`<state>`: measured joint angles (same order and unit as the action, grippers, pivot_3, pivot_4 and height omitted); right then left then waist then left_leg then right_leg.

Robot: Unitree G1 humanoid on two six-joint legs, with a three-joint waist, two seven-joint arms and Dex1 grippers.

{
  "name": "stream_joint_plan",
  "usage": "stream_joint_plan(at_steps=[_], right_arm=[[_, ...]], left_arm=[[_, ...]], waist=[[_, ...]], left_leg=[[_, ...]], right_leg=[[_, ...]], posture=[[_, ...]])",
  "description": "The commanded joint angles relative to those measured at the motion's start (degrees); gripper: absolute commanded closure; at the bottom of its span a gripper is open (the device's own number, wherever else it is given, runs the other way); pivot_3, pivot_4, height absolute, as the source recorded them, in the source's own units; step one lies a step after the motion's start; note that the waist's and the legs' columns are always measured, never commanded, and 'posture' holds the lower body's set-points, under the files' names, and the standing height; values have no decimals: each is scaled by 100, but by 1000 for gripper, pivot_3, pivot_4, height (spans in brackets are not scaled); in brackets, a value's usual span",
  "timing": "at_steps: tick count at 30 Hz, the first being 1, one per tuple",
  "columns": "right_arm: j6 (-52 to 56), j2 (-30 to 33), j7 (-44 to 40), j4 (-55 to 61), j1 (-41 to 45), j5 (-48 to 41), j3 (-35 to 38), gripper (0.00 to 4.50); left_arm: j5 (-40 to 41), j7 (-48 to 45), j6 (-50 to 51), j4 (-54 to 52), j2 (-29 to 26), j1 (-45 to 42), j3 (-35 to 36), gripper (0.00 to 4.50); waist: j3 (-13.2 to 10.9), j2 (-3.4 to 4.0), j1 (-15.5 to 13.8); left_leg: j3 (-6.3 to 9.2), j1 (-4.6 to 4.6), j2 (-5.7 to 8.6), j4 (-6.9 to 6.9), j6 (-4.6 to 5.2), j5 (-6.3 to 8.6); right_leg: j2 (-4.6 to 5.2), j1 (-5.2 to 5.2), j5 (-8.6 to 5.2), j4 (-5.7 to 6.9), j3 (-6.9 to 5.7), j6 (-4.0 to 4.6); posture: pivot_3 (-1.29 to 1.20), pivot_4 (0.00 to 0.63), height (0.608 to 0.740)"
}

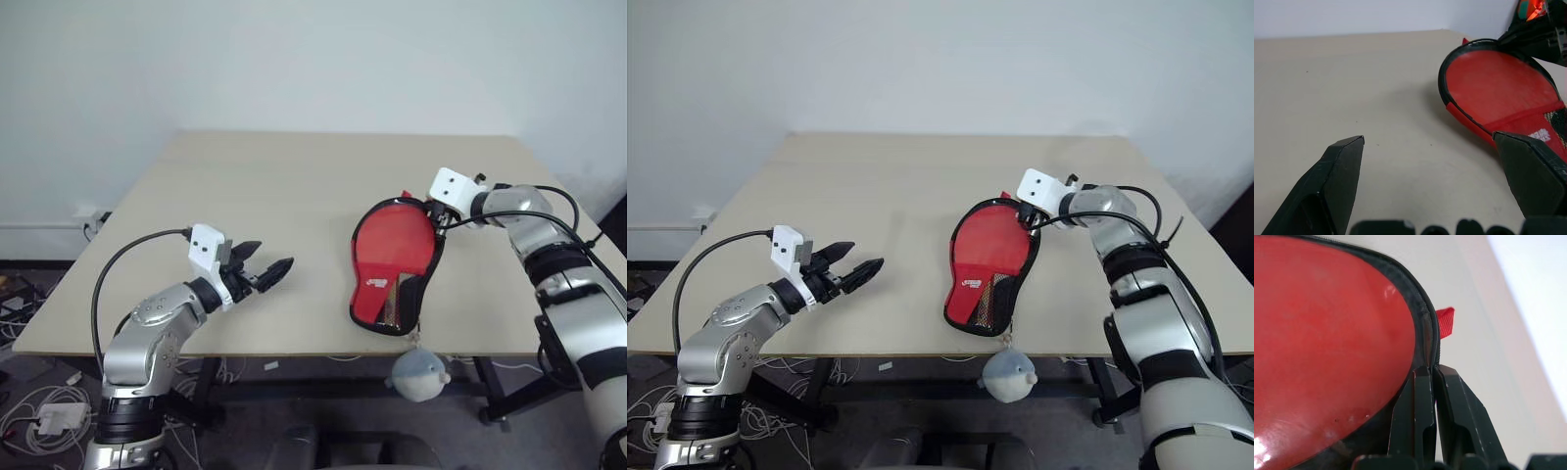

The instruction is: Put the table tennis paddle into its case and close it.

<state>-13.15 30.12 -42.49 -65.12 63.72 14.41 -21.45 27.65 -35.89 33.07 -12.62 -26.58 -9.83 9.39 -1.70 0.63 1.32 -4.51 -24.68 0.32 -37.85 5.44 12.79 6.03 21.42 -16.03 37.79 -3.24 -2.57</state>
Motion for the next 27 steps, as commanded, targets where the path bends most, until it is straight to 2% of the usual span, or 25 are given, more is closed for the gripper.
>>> stream_joint_plan(at_steps=[1,8,11,14,18,21,22,27], right_arm=[[-398,-123,407,-504,296,354,-44,4431],[-224,-487,1102,-995,-109,633,18,4431],[-114,-566,1499,-1015,-145,440,325,3805],[-59,-563,1575,-954,-168,154,727,2814],[104,-442,1127,-667,-198,-397,1374,1396],[585,-277,416,286,-578,-1090,1937,285],[782,-264,277,654,-737,-1228,2027,39],[2807,-339,58,3668,-2142,-2058,2366,39]], left_arm=[[61,73,-82,-257,-62,4,150,0],[102,152,-40,-393,-82,103,195,0],[98,169,-34,-402,-100,125,199,0],[95,152,-50,-372,-140,148,209,0],[58,122,-79,-320,-202,156,211,0],[-301,290,-439,-21,-243,67,215,0],[-374,307,-547,72,-271,52,229,0],[-474,321,-808,330,-282,86,279,0]], waist=[[0,0,1],[-2,3,16],[-4,7,38],[-5,8,63],[-5,8,62],[-5,9,52],[-5,8,46],[-3,6,17]], left_leg=[[0,0,0,1,-1,-1],[2,2,-1,6,-12,-6],[2,3,-1,15,-26,-15],[2,4,-2,29,-42,-25],[4,10,-5,34,-43,-26],[4,10,-5,34,-43,-26],[5,10,-5,34,-42,-26],[8,9,-10,32,-41,-25]], right_leg=[[0,0,0,1,0,0],[-6,0,0,0,-1,0],[-9,2,1,2,-1,2],[-11,2,4,3,-1,6],[-14,1,4,1,-3,6],[-13,1,4,1,-2,6],[-12,0,4,0,-2,6],[-7,0,4,2,-5,7]], posture=[[0,0,707],[0,0,707],[0,0,707],[0,0,707],[0,0,707],[0,0,707],[0,0,707],[0,0,707]])
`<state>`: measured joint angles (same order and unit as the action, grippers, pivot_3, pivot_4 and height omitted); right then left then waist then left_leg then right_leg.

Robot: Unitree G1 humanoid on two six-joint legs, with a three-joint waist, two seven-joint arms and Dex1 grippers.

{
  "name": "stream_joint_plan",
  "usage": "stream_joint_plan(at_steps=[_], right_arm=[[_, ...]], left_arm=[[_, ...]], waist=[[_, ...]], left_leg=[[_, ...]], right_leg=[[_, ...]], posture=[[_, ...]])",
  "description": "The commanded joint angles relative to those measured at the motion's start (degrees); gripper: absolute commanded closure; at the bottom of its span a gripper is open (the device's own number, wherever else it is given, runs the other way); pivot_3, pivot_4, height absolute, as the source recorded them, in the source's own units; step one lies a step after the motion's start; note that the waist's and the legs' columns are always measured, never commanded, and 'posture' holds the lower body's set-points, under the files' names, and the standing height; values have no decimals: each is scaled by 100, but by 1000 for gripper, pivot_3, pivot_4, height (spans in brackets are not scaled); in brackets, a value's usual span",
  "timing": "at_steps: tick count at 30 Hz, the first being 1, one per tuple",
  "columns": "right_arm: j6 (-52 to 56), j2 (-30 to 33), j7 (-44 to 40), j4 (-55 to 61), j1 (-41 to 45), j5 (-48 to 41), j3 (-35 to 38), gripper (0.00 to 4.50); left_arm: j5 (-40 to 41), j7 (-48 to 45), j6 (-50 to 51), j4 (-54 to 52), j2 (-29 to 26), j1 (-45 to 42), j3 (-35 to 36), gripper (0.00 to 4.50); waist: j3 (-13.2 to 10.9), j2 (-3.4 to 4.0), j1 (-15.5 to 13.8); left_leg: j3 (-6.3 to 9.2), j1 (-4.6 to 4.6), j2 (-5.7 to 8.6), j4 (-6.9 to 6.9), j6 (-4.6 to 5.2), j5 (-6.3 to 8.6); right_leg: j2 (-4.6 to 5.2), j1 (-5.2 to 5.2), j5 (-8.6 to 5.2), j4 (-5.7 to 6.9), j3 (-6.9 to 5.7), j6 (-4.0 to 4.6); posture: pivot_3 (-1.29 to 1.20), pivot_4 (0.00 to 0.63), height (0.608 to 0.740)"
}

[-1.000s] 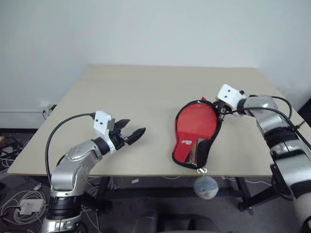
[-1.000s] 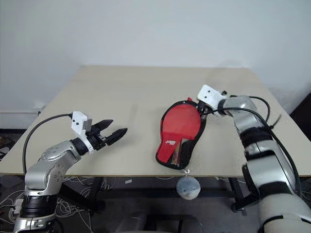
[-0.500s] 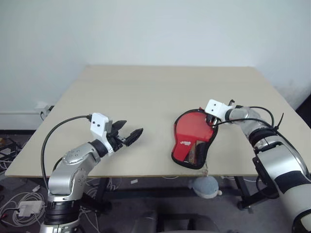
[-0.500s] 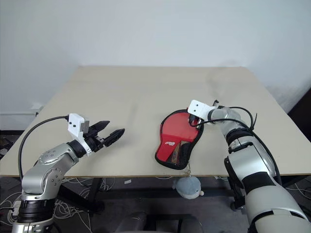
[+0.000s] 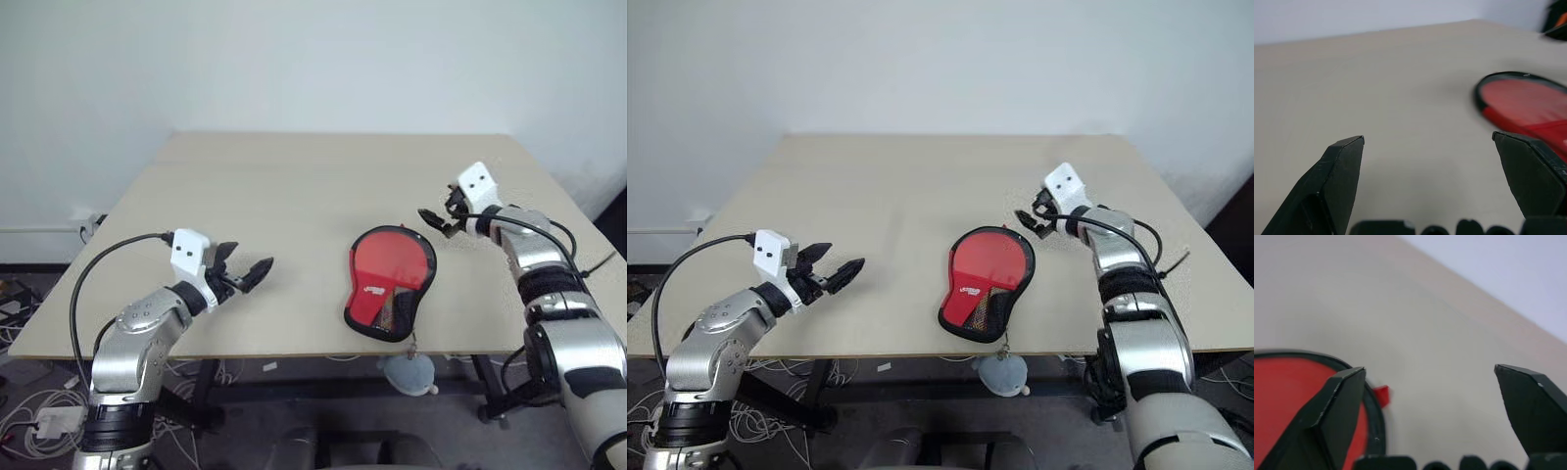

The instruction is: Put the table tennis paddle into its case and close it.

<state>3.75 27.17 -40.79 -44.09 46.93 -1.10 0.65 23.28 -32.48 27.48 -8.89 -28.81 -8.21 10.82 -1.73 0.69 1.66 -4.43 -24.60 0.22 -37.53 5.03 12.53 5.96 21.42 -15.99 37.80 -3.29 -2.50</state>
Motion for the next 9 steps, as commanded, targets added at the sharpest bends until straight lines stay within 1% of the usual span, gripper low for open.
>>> stream_joint_plan(at_steps=[1,2,4,7,9], right_arm=[[1529,-88,-88,2086,-686,-599,128,39],[1918,-162,-37,2642,-999,-770,156,39],[2443,-333,126,3405,-1438,-998,197,39],[2716,-558,428,3868,-1788,-974,96,39],[2865,-732,600,4019,-1872,-1018,85,39]], left_arm=[[-40,-49,-281,3,-83,-68,153,0],[-45,6,-256,-73,-41,-22,122,0],[-55,92,-234,-176,29,72,78,0],[-127,161,-274,-160,71,267,55,0],[-140,198,-242,-143,77,348,40,0]], waist=[[0,0,-24],[0,1,-28],[0,1,-34],[0,1,-41],[0,0,-42]], left_leg=[[1,0,0,2,0,0],[0,0,-1,2,0,0],[-1,0,-2,3,0,0],[-2,-1,-3,5,1,1],[-3,1,-3,7,2,2]], right_leg=[[3,2,0,0,0,0],[6,4,0,2,2,1],[10,7,2,2,4,4],[13,13,5,2,6,8],[15,16,6,2,7,10]], posture=[[0,0,707],[0,0,707],[0,0,707],[0,0,707],[0,0,707]])
